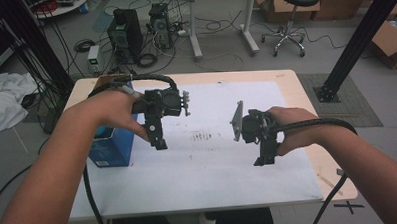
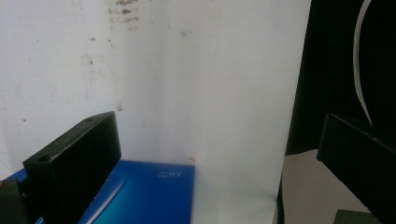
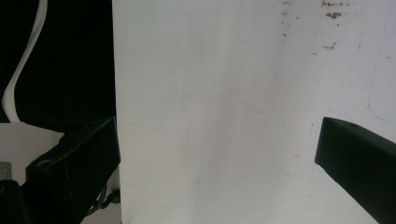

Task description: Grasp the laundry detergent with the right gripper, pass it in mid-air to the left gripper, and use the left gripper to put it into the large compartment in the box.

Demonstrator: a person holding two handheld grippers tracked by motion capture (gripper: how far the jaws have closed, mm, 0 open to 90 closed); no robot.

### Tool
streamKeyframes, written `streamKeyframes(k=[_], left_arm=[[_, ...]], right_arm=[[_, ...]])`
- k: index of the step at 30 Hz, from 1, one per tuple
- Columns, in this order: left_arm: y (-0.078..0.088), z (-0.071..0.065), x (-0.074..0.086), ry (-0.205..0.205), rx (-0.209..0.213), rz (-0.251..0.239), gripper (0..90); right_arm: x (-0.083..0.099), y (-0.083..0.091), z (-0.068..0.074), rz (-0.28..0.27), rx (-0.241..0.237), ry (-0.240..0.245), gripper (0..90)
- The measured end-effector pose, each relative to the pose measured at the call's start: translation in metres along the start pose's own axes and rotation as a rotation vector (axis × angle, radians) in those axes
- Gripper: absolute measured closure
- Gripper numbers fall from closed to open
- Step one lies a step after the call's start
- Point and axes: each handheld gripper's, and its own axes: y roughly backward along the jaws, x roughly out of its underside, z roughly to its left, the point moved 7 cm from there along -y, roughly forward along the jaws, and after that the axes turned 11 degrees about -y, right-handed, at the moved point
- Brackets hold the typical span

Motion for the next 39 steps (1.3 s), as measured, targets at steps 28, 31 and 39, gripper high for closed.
streamKeyframes(k=[28,31,39], left_arm=[[0.007,-0.008,-0.013,-0.013,0.01,-0.028,0.1],[0.008,-0.008,-0.014,-0.009,0.012,-0.033,0.1],[0.008,-0.007,-0.013,-0.007,0.018,-0.044,0.1]], right_arm=[[0.004,0.002,-0.004,-0.018,0.006,-0.001,0.0],[0.004,0.002,-0.004,-0.019,0.008,0.003,0.0],[0.003,0.0,-0.004,-0.014,0.005,0.005,0.0]])
